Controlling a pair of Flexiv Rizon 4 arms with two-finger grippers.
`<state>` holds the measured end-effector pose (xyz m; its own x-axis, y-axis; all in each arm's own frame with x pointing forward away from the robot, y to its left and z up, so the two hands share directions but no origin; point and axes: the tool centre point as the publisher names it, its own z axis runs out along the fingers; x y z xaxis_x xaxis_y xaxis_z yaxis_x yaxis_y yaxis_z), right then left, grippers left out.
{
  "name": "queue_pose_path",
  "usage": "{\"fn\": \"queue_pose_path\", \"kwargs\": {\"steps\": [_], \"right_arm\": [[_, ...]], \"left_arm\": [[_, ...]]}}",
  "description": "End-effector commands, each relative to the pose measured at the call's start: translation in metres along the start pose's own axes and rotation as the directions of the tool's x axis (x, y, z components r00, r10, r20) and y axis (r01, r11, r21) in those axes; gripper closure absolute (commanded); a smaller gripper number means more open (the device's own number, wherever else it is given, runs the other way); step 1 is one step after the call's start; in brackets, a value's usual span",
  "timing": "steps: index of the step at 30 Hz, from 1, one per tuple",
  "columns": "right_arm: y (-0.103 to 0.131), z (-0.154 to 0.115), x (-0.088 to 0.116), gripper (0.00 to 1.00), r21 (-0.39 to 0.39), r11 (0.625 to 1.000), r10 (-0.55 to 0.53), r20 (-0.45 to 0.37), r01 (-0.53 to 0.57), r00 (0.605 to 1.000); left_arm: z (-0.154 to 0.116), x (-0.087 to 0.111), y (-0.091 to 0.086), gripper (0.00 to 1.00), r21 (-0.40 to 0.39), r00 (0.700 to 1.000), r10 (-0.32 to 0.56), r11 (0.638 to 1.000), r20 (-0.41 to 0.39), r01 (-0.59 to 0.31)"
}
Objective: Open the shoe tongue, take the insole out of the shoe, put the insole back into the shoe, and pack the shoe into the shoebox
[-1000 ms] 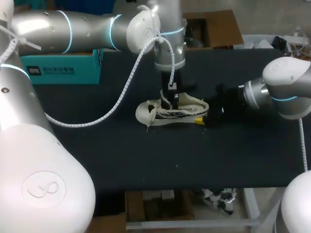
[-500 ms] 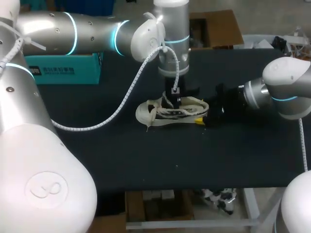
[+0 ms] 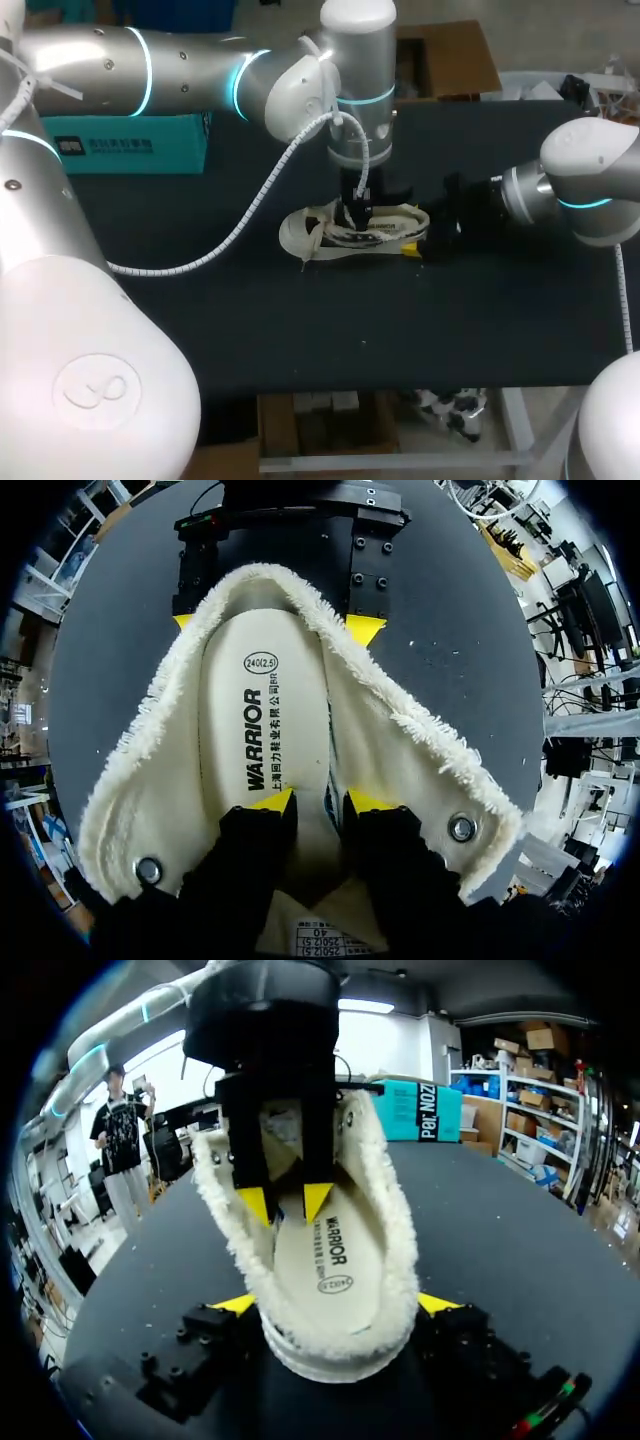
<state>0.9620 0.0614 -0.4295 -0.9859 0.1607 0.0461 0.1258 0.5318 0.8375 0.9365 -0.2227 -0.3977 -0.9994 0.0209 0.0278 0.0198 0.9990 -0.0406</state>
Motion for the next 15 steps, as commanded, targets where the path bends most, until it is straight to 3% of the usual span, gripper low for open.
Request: {"fn": "queue_pose_path", "kwargs": {"steps": [1,7,10,15], "right_arm": [[-0.004,0.000,-0.002,1.00,-0.005,1.000,0.001,0.000,-0.001,1.000],[-0.004,0.000,-0.002,1.00,-0.005,1.000,0.001,0.000,-0.001,1.000],[-0.004,0.000,-0.002,1.00,-0.005,1.000,0.001,0.000,-0.001,1.000],[-0.004,0.000,-0.002,1.00,-0.005,1.000,0.001,0.000,-0.001,1.000]], "left_arm": [[0.035,0.016,-0.003,0.65,-0.018,0.997,-0.003,1.000,0.081,0.005],[0.056,0.000,-0.005,0.63,-0.052,0.987,-0.011,0.998,0.160,0.020],[0.068,-0.013,-0.006,0.56,-0.076,0.977,-0.021,0.996,0.214,0.038],[0.090,-0.039,-0.004,0.56,-0.100,0.966,-0.031,0.993,0.257,0.058]]}}
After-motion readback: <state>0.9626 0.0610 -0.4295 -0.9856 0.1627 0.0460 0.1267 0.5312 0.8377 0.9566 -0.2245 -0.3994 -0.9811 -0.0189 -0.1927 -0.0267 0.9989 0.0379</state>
